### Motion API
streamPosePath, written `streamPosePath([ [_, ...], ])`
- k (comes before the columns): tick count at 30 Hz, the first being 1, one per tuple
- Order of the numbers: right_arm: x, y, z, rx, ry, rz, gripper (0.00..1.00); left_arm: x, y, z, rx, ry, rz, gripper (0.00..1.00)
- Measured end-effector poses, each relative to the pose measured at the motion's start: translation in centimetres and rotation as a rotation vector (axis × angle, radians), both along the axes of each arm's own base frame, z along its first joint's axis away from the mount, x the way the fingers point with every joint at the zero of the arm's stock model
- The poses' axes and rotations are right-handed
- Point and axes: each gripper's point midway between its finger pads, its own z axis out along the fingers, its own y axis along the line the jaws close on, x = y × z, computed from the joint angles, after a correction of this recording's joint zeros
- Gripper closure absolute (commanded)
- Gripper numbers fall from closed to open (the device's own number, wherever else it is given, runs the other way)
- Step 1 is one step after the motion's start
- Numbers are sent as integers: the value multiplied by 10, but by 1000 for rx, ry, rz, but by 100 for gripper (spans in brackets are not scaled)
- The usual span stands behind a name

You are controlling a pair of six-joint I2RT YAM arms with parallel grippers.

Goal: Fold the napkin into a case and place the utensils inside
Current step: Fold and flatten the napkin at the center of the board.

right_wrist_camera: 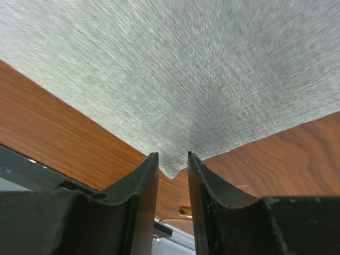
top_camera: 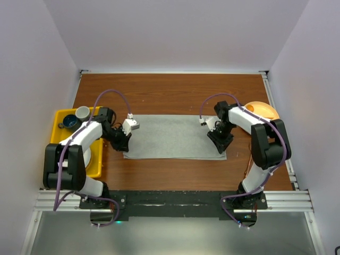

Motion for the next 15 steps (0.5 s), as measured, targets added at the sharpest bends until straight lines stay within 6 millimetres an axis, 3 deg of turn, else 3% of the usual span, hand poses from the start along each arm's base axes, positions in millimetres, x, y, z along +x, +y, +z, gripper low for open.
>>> streamPosePath([
  [2, -6, -5, -7, -22, 16, 7, 67, -6, 5, -10, 29, 28, 4, 88],
  [5, -10, -10, -12, -46, 36, 19, 64, -11, 10, -19, 63, 55, 9, 75],
  [7, -9, -10, -9, -43, 35, 24, 59, -12, 11, -19, 66, 56, 5, 51],
  [8, -6, -9, -4, -38, 32, 24, 51, -10, 10, -15, 58, 48, 5, 42],
  [10, 11, -2, 13, 1, -15, 11, 21, 3, 6, 6, 24, -2, 23, 3],
  [11, 28, 4, 29, 36, -63, -2, 2, 17, 3, 23, 2, -60, 40, 0],
  [12, 51, 12, 49, 82, -145, -22, 2, 32, 0, 43, -20, -128, 55, 0],
  [15, 117, 32, 132, 225, -458, -67, 2, 85, -12, 125, -130, -387, 133, 0],
])
